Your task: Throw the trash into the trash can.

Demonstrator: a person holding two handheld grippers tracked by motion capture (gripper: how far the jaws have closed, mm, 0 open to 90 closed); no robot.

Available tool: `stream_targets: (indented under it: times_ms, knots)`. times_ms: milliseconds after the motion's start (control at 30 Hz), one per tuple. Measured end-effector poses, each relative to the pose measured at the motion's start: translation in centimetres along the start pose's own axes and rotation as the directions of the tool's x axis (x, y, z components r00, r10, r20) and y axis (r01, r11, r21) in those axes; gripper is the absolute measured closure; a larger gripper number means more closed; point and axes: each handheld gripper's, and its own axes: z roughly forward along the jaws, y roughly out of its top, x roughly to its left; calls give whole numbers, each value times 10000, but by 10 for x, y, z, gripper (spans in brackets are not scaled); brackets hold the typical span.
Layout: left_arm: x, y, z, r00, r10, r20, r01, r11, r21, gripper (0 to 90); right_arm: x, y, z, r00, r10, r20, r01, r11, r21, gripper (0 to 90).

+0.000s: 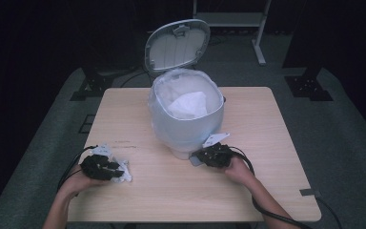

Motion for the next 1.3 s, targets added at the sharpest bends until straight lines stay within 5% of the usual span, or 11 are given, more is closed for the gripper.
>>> stream_targets:
  times_ms: [300,467,1300]
  knots:
    - [-5,1,3,9987,502,42,-502,9987,-130,813,0,0,0,10000,-25,7,25,10000,18,768]
    - [-5,-1,4,9989,427,181,-421,9986,-323,875,0,0,0,10000,-27,8,27,10000,11,768]
    - [-11,21,-18,9955,11,948,105,9926,-1210,888,0,0,0,10000,-58,-9,58,10000,-44,768]
